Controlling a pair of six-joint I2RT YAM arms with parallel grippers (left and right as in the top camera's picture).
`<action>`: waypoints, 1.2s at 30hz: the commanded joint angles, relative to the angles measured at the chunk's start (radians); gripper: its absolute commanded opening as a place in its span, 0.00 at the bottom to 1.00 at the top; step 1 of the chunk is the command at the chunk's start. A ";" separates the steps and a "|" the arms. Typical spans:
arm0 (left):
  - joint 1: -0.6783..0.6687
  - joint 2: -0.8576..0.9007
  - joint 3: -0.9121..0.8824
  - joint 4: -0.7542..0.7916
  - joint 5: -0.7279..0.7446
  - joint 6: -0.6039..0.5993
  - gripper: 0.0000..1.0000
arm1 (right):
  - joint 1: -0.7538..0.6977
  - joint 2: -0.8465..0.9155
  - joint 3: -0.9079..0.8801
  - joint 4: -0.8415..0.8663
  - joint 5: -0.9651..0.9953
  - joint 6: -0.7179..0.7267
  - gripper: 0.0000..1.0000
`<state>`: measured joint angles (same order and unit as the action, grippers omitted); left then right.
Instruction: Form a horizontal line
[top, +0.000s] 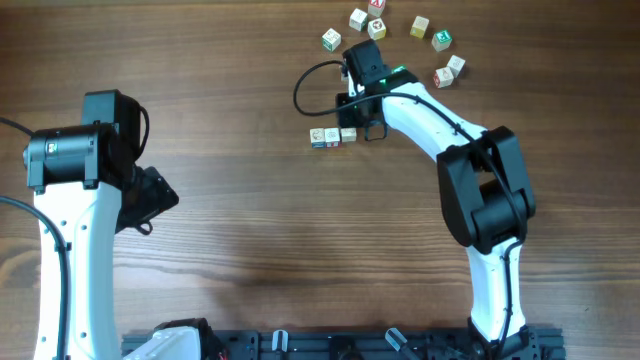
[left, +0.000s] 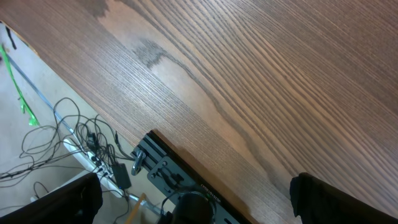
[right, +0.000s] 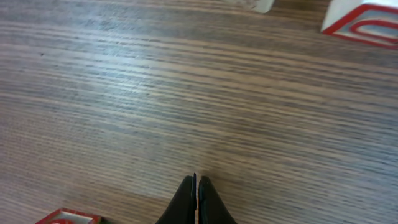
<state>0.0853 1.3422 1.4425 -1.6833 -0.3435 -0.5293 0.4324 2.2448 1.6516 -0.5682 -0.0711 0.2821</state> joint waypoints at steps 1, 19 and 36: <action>0.005 -0.016 -0.005 0.000 -0.013 -0.003 1.00 | 0.013 -0.010 -0.005 -0.002 -0.017 -0.018 0.05; 0.005 -0.016 -0.005 0.000 -0.013 -0.003 1.00 | 0.003 -0.010 -0.005 -0.013 0.289 0.164 0.04; 0.005 -0.016 -0.005 0.000 -0.013 -0.003 1.00 | 0.032 -0.010 -0.005 -0.118 0.095 0.111 0.05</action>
<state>0.0853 1.3422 1.4425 -1.6833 -0.3435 -0.5293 0.4522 2.2417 1.6516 -0.6739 0.0708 0.4103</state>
